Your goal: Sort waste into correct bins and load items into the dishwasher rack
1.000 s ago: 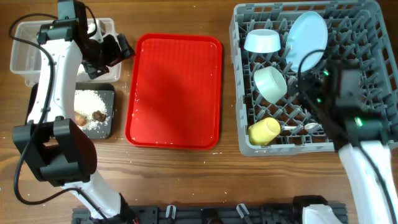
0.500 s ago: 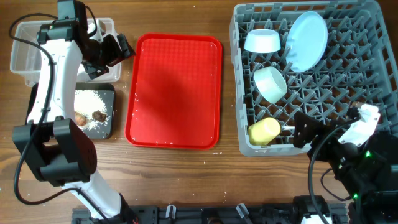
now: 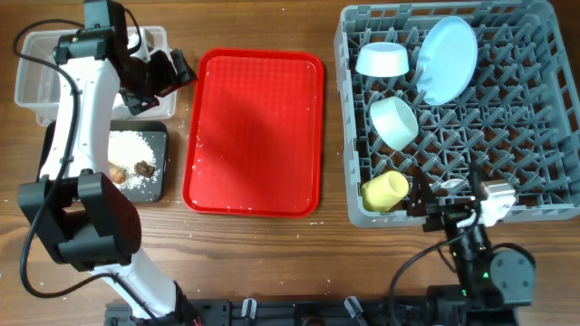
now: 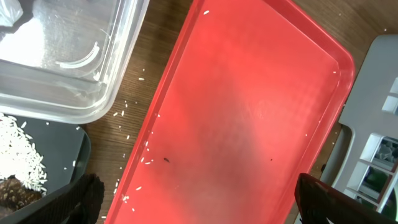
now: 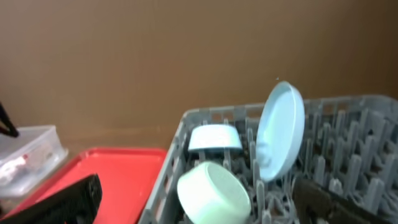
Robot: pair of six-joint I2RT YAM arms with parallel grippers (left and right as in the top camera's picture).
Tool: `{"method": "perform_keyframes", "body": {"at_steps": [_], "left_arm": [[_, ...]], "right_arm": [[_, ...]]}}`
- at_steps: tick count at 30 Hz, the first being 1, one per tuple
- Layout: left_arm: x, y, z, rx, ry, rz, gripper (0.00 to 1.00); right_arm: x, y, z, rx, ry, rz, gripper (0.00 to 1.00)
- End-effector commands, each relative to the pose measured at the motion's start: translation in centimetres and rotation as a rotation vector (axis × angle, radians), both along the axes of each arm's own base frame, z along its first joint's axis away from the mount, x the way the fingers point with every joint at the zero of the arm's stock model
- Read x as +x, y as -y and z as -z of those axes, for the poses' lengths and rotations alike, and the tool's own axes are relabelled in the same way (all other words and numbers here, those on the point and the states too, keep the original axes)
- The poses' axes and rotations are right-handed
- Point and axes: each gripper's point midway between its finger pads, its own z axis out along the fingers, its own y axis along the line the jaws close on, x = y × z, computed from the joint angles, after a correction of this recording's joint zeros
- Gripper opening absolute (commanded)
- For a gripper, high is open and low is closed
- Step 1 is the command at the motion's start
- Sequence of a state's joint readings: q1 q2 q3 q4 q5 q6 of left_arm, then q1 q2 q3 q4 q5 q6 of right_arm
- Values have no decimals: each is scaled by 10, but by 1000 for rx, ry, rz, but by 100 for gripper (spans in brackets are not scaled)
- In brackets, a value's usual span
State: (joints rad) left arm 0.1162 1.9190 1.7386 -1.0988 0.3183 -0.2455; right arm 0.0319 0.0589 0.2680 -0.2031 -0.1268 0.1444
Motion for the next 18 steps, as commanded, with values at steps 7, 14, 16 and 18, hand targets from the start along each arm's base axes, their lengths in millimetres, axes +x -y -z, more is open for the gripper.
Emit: {"method": "perform_keyframes", "body": {"at_steps": [7,14,16,18], "left_arm": [[2,-1,-10,7,31,3,100],[2,-1,-10,7,31,3,100],[2,-1,-10,7,31,3,100],[2,-1,-10,7,31,3,100]], "right_arm": [[18,18,38,-2,103,110,100],[18,5,63,132,-16,33,100],[18,5,63,132,-17,33,99],[18,5,63,132,-17,33,100]]}}
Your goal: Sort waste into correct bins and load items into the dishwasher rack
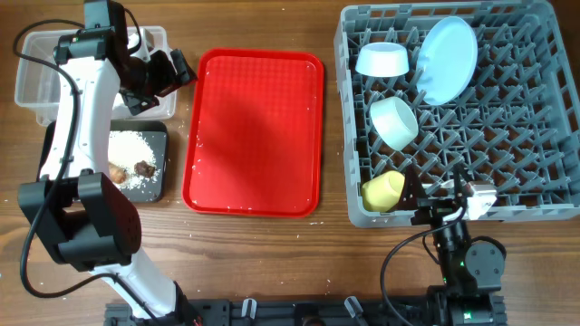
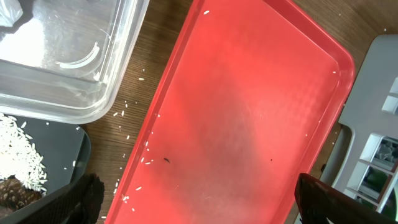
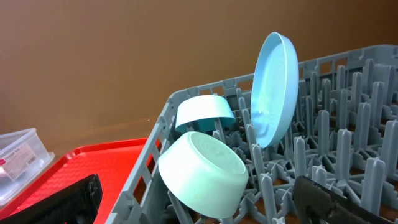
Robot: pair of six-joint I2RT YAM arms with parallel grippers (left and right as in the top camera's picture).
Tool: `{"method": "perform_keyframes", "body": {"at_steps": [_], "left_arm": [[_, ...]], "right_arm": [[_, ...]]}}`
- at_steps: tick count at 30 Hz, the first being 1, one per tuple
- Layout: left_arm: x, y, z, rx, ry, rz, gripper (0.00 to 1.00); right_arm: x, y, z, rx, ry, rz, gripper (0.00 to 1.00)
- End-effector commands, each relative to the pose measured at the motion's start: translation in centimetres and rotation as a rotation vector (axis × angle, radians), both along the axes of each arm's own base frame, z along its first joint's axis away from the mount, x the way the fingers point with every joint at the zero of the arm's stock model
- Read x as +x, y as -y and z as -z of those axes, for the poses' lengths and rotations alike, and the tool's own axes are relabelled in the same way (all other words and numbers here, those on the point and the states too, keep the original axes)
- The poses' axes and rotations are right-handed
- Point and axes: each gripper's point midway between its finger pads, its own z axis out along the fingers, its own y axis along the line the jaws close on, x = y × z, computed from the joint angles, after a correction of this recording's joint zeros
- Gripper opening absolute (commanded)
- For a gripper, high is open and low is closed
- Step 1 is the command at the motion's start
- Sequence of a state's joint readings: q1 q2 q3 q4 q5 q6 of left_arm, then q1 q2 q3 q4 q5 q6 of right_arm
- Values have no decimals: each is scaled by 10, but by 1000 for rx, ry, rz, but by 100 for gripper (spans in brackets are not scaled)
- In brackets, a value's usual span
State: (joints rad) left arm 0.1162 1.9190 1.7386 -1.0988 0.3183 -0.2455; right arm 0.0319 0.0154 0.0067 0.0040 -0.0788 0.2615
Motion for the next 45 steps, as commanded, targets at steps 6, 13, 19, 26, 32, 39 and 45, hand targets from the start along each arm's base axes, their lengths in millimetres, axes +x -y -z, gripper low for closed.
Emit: {"method": "perform_keyframes", "body": {"at_steps": [6,13,19,26,32,39,45], "left_arm": [[2,-1,-10,7,31,3,100],[-10,-1,-38,62,73,4,100],[-16,16,-170,153,596,117,100],[-104,20,-160,204,929,88,100],[-162,23,-95,235,1194,70,100],[-185,14,-49,287,1268,9,100],[-188,9,-36,312,1322,-25,100]], "right_arm": [[-1,-2,-2,16,11,-14,100],[-1,-2,-2,16,11,-14,100],[-1,-2,-2,16,11,-14,100],[-1,-2,-2,16,10,-14,100],[-1,-2,-2,17,10,-15,100],[-1,-2,-2,16,9,-15,100],[-1,-2,-2,16,10,-15,100]]}}
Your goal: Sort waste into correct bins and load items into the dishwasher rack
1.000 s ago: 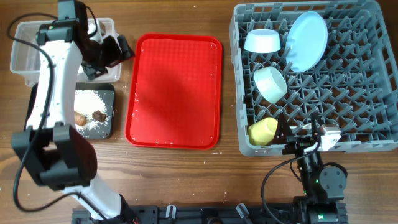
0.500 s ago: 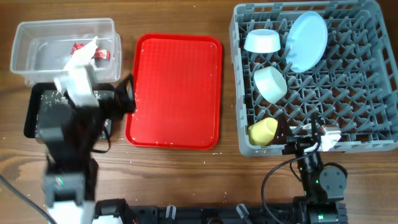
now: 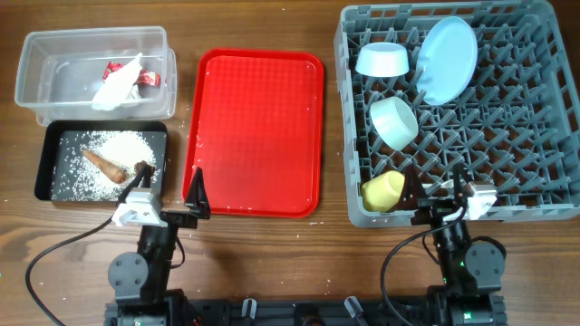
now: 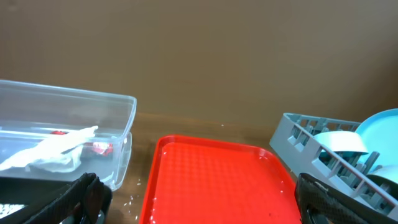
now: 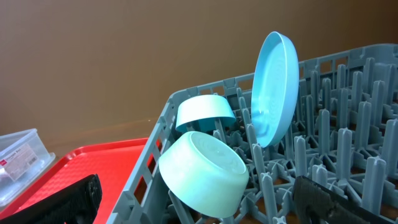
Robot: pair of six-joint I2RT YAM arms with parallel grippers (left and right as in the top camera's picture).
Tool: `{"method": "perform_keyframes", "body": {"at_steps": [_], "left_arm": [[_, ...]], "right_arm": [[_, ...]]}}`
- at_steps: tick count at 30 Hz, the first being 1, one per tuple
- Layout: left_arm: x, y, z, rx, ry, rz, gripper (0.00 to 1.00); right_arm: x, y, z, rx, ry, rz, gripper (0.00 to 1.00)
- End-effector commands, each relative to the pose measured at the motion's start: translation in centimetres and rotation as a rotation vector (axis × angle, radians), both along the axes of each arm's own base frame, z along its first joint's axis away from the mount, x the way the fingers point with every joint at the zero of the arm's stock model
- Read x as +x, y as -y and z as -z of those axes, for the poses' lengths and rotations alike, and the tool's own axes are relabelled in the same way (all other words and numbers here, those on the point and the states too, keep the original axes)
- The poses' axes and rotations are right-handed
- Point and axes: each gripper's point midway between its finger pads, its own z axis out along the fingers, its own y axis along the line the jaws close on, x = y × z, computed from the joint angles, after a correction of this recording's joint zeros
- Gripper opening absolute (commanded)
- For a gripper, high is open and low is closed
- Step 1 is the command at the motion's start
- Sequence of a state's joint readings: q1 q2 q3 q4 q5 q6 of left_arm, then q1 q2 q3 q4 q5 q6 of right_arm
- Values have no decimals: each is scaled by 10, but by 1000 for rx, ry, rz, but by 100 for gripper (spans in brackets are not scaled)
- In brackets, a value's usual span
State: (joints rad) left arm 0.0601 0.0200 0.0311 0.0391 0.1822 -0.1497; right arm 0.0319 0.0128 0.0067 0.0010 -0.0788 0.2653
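The red tray (image 3: 254, 131) lies bare apart from a few rice grains. The grey dishwasher rack (image 3: 544, 109) holds two pale bowls (image 3: 381, 60) (image 3: 393, 121), a light blue plate (image 3: 449, 59) on edge and a yellow cup (image 3: 384, 190). A clear bin (image 3: 54, 86) contains white tissue (image 3: 118, 81) and a red wrapper. A black tray (image 3: 54, 172) carries rice and brown food scraps. My left gripper (image 3: 168, 195) (image 4: 199, 202) stands open at the front edge by the red tray's near left corner. My right gripper (image 3: 435, 195) (image 5: 199, 202) is open at the rack's front edge, nothing in it.
The left wrist view shows the clear bin (image 4: 118, 124), the red tray (image 4: 211, 180) and the rack's corner (image 4: 298, 134). The right wrist view shows a bowl (image 5: 202, 174) and the plate (image 5: 273, 90). Loose rice grains lie on the wood beside the red tray.
My left arm has left the clear bin at the back left and now rests at the front edge, its gripper still open. The bin and black tray show in full. The right arm is unchanged.
My left gripper was open beside the clear bin's right end while my right gripper sat at the rack's front edge. The right one then shifted slightly left and stayed. The left arm has since come back to the front edge, empty.
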Motion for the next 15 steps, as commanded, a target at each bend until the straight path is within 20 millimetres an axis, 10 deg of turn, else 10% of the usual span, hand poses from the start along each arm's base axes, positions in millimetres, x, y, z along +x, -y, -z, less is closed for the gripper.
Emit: {"method": "perform_keyframes", "body": {"at_steps": [1,15], "left_arm": [[1,-4,12,13,-23,-23,100],[1,-3,33,9,-106,-19,100]], "right_arm": [[-1,-2,-2,12,10,-14,100],[-1,-2,-2,13,10,-14,100]]}}
